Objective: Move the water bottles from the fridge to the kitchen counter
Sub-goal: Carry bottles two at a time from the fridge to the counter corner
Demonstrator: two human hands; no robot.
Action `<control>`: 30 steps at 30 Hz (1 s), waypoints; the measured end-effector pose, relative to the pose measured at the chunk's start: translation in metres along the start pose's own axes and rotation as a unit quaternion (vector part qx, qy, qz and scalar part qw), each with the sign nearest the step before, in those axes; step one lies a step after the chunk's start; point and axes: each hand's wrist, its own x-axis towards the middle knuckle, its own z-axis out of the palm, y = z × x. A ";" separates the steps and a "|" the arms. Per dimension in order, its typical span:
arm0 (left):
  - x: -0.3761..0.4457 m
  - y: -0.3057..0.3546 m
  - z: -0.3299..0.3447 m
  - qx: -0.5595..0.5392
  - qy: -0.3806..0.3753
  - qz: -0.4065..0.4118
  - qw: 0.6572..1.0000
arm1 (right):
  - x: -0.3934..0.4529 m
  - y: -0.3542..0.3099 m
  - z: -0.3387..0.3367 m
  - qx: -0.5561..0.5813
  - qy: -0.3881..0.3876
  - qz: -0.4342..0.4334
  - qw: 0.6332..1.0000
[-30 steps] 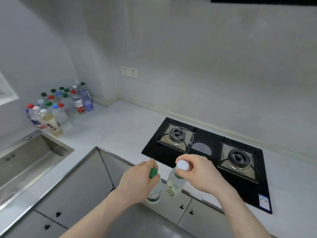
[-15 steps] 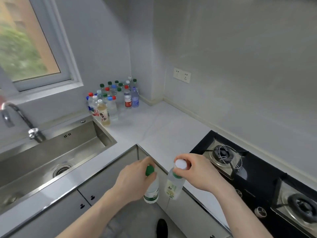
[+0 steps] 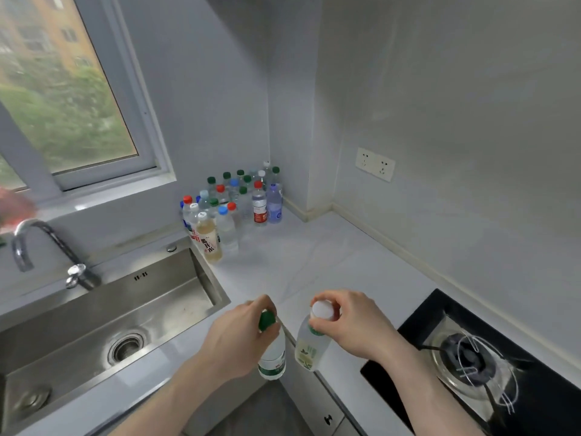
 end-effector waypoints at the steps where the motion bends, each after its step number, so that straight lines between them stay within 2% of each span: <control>1: 0.010 0.000 -0.002 0.003 -0.001 -0.005 1.000 | 0.011 0.001 -0.003 -0.002 -0.003 -0.001 1.000; 13: 0.110 -0.020 -0.010 -0.001 0.019 -0.045 0.999 | 0.134 0.001 -0.028 -0.020 -0.023 -0.044 0.999; 21: 0.154 -0.050 -0.014 -0.010 0.004 -0.033 0.999 | 0.182 -0.003 -0.021 -0.006 -0.034 -0.039 0.999; 30: 0.219 -0.103 -0.014 -0.007 -0.029 0.010 1.000 | 0.238 -0.010 -0.001 -0.011 -0.009 0.000 1.000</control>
